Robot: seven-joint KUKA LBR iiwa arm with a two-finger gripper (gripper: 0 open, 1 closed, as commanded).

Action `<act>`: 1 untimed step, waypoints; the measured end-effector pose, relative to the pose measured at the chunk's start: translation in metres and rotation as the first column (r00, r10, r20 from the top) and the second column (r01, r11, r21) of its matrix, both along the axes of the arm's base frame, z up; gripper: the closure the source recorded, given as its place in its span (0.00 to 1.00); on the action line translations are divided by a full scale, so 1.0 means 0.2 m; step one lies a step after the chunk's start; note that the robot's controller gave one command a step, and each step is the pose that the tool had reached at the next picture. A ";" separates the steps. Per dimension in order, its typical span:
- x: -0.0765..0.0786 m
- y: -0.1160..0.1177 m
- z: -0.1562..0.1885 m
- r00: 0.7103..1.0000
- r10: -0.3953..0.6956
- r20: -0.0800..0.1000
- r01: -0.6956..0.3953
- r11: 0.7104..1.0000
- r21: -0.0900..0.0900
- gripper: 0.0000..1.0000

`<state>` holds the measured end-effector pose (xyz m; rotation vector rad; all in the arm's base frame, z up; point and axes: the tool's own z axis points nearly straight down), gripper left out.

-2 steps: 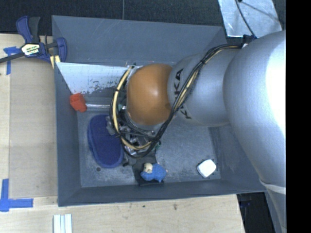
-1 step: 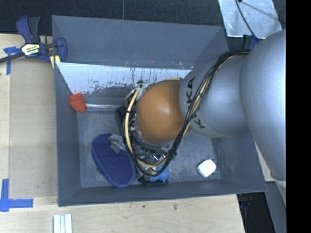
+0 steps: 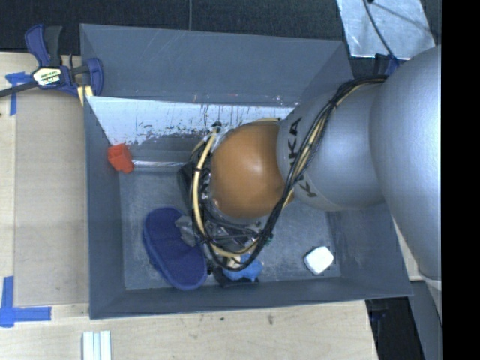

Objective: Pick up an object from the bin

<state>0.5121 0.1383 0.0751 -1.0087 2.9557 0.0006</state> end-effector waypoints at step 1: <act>0.01 0.00 0.10 1.000 -0.002 -0.011 0.002 1.000 -0.003 1.00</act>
Offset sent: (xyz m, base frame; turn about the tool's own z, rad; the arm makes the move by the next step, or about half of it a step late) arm 0.0000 -0.0001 0.0191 0.0000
